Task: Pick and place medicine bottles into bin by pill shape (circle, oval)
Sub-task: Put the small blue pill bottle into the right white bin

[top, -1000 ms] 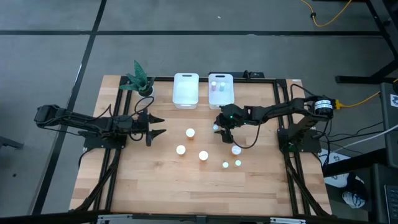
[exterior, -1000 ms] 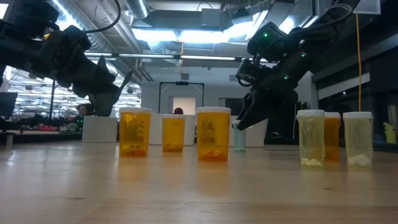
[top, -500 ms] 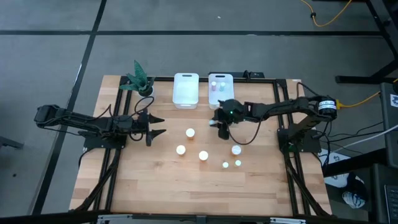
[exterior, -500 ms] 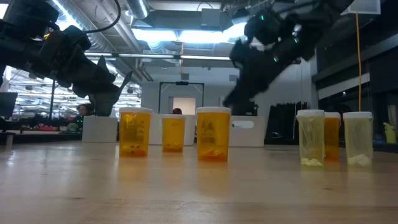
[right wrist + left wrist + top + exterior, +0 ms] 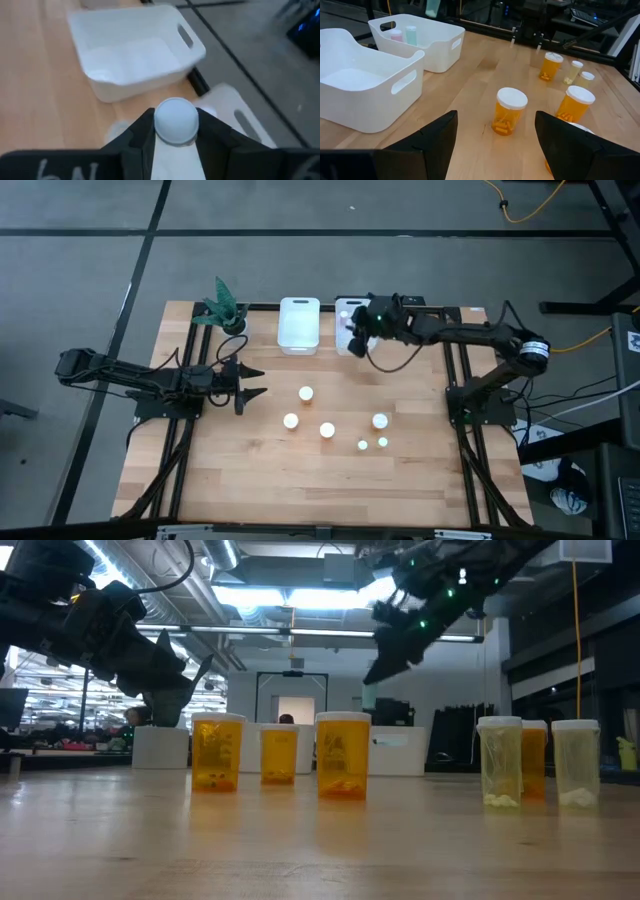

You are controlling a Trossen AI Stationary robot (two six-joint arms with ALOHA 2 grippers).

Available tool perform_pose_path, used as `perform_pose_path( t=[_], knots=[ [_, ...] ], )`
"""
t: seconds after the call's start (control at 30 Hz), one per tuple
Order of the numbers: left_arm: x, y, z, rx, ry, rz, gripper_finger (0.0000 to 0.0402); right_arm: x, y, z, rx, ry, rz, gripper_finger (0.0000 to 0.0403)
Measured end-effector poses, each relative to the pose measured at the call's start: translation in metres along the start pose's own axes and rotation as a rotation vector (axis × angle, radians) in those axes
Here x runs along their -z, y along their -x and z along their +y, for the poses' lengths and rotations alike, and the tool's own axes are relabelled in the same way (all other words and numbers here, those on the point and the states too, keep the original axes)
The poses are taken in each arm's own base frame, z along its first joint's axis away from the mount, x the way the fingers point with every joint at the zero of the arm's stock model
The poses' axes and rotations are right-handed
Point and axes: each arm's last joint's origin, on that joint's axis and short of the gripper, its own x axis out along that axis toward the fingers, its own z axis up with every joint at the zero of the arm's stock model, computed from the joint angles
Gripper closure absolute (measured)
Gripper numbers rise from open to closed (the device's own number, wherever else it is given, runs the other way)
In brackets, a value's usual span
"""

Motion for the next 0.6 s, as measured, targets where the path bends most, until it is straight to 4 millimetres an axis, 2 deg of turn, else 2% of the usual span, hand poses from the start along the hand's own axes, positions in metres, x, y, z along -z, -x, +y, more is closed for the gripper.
perform_pose_path(
  t=[0.17, 0.3, 0.47, 0.6],
  knots=[
    [0.0, 0.0, 0.0, 0.001, 0.0, 0.0, 0.0143, 0.023, -0.021, -0.019, 0.003, -0.055, 0.09, 0.0287],
    [0.0, 0.0, 0.0, 0.0, 0.0, 0.0, 0.0143, 0.038, -0.043, -0.026, -0.003, -0.072, 0.141, 0.0286],
    [0.0, 0.0, 0.0, 0.0, 0.0, 0.0, 0.0143, 0.05, -0.067, -0.031, -0.029, -0.094, 0.135, 0.0286],
    [0.0, 0.0, 0.0, 0.0, 0.0, 0.0, 0.0143, 0.052, -0.072, -0.034, -0.02, -0.101, 0.12, 0.0286]
  ],
)
